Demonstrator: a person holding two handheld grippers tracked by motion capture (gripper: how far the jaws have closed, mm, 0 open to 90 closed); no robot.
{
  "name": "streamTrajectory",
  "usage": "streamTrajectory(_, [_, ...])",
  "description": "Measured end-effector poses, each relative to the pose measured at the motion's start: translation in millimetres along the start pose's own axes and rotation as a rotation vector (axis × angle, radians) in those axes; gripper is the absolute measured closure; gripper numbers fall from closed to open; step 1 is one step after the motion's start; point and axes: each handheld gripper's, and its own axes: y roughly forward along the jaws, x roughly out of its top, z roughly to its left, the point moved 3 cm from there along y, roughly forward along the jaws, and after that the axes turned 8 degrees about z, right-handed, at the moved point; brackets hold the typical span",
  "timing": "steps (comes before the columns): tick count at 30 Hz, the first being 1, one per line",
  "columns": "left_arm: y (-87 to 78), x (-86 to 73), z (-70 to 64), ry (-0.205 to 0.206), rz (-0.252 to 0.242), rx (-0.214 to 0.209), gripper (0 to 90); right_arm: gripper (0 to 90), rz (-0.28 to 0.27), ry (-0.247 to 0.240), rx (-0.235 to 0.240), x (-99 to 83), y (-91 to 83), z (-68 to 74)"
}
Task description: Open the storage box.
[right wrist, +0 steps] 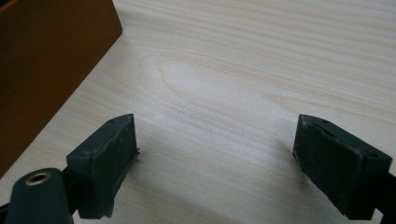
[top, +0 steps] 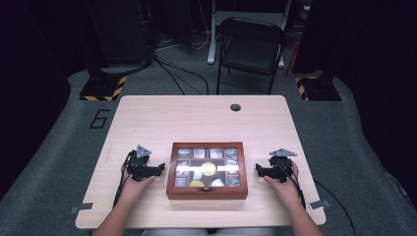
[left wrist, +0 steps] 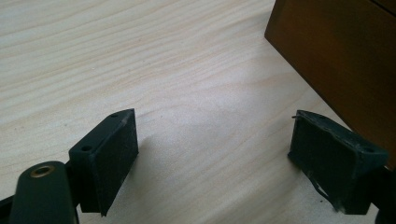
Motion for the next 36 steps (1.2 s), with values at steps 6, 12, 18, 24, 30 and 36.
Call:
streamTrajectory(6, [0.0, 0.2, -1.0, -0.007, 0.003, 0.006, 15.0, 13.0, 0.000, 0.002, -0.003, 0.0, 0.1, 0.1])
streamTrajectory(12, [-0.1, 0.0, -1.8, -0.011, 0.001, 0.009, 15.2, 12.9, 0.000, 0.002, -0.003, 0.0, 0.2, 0.2])
streamTrajectory(18, [-0.2, 0.1, -1.5, -0.010, 0.003, 0.008, 15.2, 12.7, 0.000, 0.008, -0.005, 0.2, 0.3, 0.7])
streamTrajectory(24, [0.1, 0.2, -1.6, -0.017, -0.006, 0.012, 15.6, 13.5, -0.001, 0.007, -0.011, 0.2, 0.3, 1.0])
streamTrajectory(30, [-4.8, 1.3, -3.1, -0.043, 0.002, -0.014, 27.6, 21.9, 0.004, 0.003, 0.000, 2.3, -1.1, 1.8])
streamTrajectory(36, [-14.0, 2.3, 0.1, -0.080, -0.006, -0.021, 29.9, 24.8, 0.011, -0.013, -0.010, 6.3, -10.5, 4.6])
